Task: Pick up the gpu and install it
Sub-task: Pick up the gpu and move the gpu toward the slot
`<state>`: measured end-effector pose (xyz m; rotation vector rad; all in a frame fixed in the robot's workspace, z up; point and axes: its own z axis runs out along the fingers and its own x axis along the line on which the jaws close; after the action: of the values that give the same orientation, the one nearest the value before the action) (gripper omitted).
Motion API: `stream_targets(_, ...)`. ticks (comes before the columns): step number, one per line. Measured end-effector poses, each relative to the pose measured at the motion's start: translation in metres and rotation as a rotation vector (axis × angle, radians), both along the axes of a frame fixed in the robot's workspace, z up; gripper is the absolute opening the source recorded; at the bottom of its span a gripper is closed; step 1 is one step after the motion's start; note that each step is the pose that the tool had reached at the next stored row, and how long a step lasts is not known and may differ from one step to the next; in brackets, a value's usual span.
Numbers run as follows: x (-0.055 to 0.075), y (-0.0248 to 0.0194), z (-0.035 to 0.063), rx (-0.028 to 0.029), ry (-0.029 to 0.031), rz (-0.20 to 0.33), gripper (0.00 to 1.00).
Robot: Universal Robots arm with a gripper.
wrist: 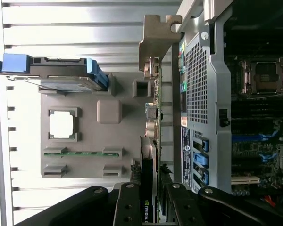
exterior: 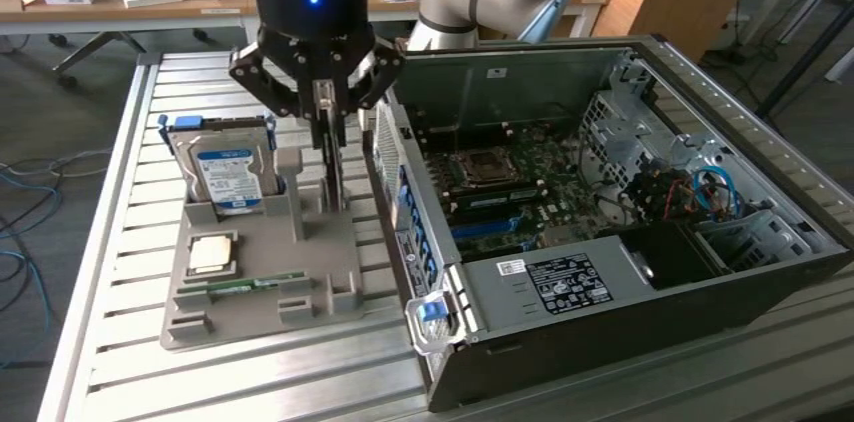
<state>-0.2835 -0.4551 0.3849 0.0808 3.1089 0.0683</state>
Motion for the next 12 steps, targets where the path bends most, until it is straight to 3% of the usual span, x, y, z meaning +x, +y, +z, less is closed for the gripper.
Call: stream_targets(12, 0.000, 0.0000, 0.0329, 0.0001, 0.0000, 0.000, 0.26)
